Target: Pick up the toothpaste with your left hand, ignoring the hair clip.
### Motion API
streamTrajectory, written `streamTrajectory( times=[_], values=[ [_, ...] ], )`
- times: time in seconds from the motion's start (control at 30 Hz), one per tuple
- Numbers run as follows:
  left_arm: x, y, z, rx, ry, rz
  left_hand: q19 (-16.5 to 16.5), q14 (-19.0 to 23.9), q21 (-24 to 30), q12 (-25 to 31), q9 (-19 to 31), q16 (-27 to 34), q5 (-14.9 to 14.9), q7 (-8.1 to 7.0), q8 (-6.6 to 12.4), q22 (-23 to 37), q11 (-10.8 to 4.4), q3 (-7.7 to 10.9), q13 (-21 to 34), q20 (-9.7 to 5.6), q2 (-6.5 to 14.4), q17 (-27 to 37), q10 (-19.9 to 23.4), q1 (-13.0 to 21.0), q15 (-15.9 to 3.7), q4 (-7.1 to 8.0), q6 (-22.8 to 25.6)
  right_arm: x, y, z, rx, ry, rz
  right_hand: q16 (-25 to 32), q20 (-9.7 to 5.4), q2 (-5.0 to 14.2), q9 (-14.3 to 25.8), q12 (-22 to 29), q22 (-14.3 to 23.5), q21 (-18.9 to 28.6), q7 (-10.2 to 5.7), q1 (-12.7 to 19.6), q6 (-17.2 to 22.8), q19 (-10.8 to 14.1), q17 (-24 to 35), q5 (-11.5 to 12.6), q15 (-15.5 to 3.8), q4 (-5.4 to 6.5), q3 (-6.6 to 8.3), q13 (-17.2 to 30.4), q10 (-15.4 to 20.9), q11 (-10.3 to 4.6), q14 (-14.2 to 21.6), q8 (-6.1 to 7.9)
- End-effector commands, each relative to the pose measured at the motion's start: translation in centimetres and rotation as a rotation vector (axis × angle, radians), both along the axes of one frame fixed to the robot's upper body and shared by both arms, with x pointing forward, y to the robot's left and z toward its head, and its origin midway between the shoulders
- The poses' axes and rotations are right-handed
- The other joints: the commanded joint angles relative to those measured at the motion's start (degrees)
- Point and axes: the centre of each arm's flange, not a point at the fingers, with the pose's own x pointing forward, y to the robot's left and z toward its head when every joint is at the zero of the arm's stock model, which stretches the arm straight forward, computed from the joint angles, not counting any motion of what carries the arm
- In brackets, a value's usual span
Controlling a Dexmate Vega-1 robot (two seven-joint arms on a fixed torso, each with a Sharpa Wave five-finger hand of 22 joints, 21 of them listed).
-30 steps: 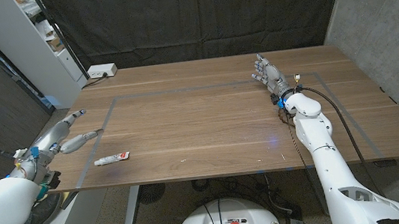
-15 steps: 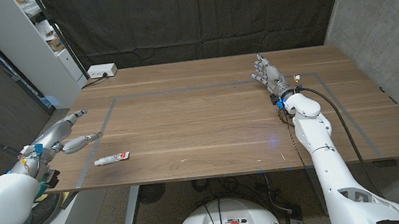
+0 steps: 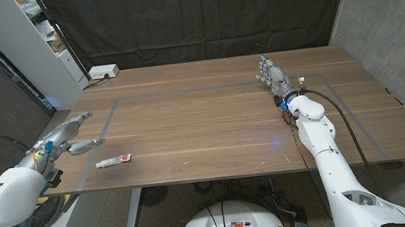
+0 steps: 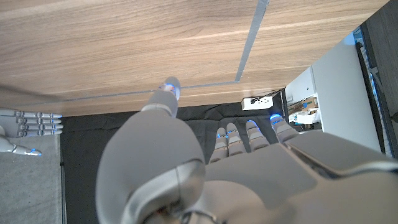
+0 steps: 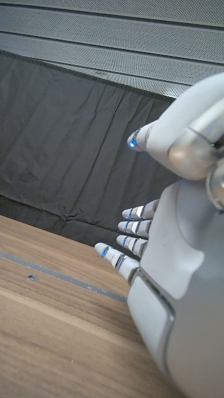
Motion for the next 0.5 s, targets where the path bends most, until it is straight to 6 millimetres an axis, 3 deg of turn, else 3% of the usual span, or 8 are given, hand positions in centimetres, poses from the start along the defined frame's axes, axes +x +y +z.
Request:
streamTrajectory(
  times=[0.03, 0.5],
  values=[
    [0.35, -0.44, 0.79, 0.053, 0.077, 0.035, 0.4, -0.8, -0.2, -0.4, 0.2, -0.4, 0.2, 0.32, -0.31, 0.3, 0.16, 0.99, 0.2, 0.38, 0.6, 0.1, -1.6, 2.7, 0.68, -0.04, -2.0, 0.31, -0.3, 0.47, 0.011, -0.012, -0.004, 0.2, 0.29, -0.3, 0.1, 0.0, 0.1, -0.4, 0.05, 1.0, 0.1, 0.5, 0.0, 0.4, 0.27, -0.65, 0.28, 0.2, 0.2, 0.01, 0.3, 0.11],
    [0.85, -1.21, 1.34, 0.146, 0.141, 0.091, -0.7, -3.5, -0.7, -1.1, 0.3, -0.7, -1.6, 2.11, -0.67, 0.3, 2.42, 1.13, 0.5, 0.69, 1.2, 0.1, -7.1, 8.5, 1.62, 0.34, -8.2, 0.44, -1.01, 0.48, 0.026, -0.014, -0.012, 0.1, 0.31, -0.62, 0.1, 0.0, 0.2, -0.9, 0.07, 2.1, 0.1, 0.7, -0.1, 0.6, 0.25, -1.43, 0.37, 0.2, 0.2, 0.05, 0.3, 0.15]
  ],
)
